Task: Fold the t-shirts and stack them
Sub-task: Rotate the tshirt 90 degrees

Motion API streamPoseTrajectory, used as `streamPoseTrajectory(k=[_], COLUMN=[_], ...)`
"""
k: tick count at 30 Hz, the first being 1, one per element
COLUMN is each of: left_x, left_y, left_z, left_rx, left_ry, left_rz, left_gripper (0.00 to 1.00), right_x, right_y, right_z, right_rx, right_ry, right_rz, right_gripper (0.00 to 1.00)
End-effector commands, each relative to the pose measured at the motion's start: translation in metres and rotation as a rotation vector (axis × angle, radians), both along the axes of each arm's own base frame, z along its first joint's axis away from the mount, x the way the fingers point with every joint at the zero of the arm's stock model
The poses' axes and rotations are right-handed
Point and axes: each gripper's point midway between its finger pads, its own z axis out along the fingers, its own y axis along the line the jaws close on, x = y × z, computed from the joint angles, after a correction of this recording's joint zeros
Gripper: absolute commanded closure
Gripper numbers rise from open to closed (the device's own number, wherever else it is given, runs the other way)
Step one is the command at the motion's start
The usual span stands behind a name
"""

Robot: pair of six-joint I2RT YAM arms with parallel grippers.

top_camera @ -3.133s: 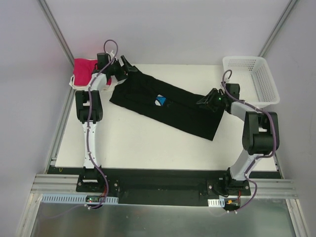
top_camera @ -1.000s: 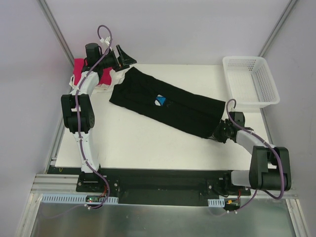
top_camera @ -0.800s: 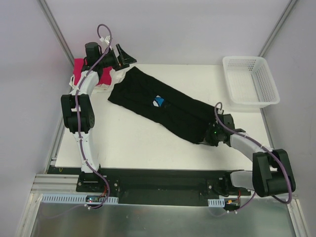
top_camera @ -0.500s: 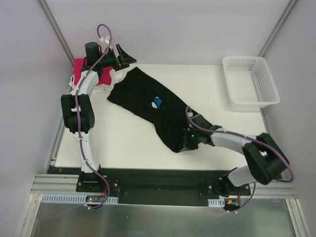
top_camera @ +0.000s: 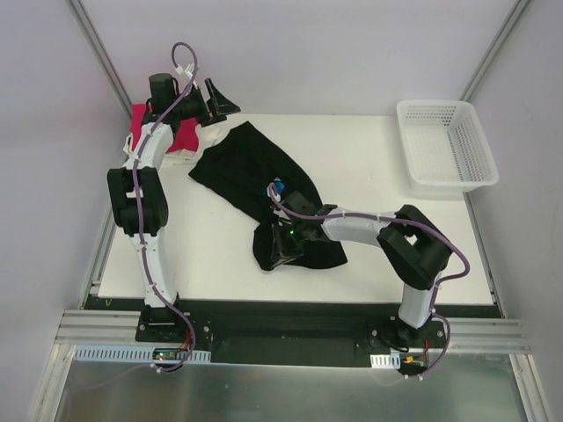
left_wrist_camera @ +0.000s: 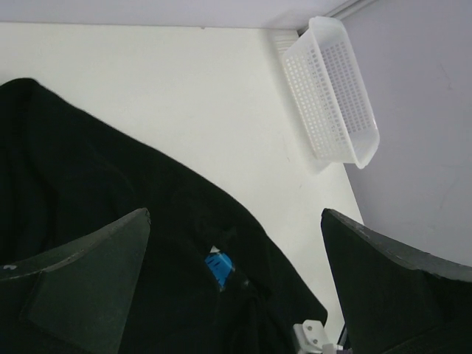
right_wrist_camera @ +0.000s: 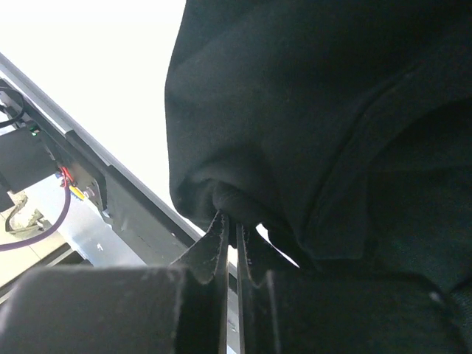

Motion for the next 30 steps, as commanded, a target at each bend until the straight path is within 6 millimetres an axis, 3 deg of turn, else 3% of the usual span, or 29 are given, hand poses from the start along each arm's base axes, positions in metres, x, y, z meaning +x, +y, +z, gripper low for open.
streamPoseTrajectory(k=[1,2,3,5,6,8,9,11,12,13,20,23,30], left_x=[-0.005,-0.012,-0.021,-0.031,-0.044,-0.055,-0.067,-0.075,-0.086,-0.091,-0.114,-0.115,-0.123], left_y=[0.015,0.015,0.017,0.023,0.022,0.025,0.024,0.029,0.029,0.025,0.045,0.05,0.064], left_z=[-0.015,-0.011,-0.035,-0.045,-0.07,-0.08,-0.098,-0.102,-0.117,-0.117,-0.106,-0.1,-0.12], left_rx=[0.087,0.094,0.099,0.134,0.151,0.182,0.186,0.216,0.218,0.23,0.281,0.298,0.326], left_ry=[0.042,0.043,0.112,0.143,0.203,0.23,0.289,0.312,0.367,0.367,0.35,0.33,0.419], left_rz=[0.048,0.059,0.078,0.14,0.144,0.186,0.196,0.264,0.29,0.299,0.435,0.468,0.558], left_gripper=[0.01,0.01,0.01,0.01,0.01,0.01,0.01,0.01,0.01,0.01,0.01,0.01,0.01], right_x=[-0.005,-0.004,-0.005,-0.004,-0.004,-0.004,-0.004,-0.005,-0.006,-0.006,-0.005,-0.002,0.002], right_y=[-0.006,-0.006,-0.007,-0.009,-0.011,-0.018,-0.019,-0.022,-0.022,-0.024,-0.042,-0.047,-0.054], right_z=[0.005,0.006,0.006,0.005,0.004,0.0,-0.002,-0.004,-0.005,-0.006,-0.014,-0.013,-0.013], right_rx=[-0.012,-0.009,-0.011,-0.012,-0.015,-0.025,-0.028,-0.019,-0.019,-0.02,-0.016,0.001,0.005], right_ry=[0.011,0.007,0.007,0.006,0.007,0.01,0.013,0.03,0.032,0.035,0.058,0.049,0.043], right_rz=[0.02,0.021,0.019,0.018,0.017,0.015,0.016,0.022,0.027,0.029,-0.01,-0.035,-0.062], right_gripper=[0.99,0.99,0.99,0.99,0.99,0.99,0.99,0.99,1.0,0.99,0.99,0.99,0.99])
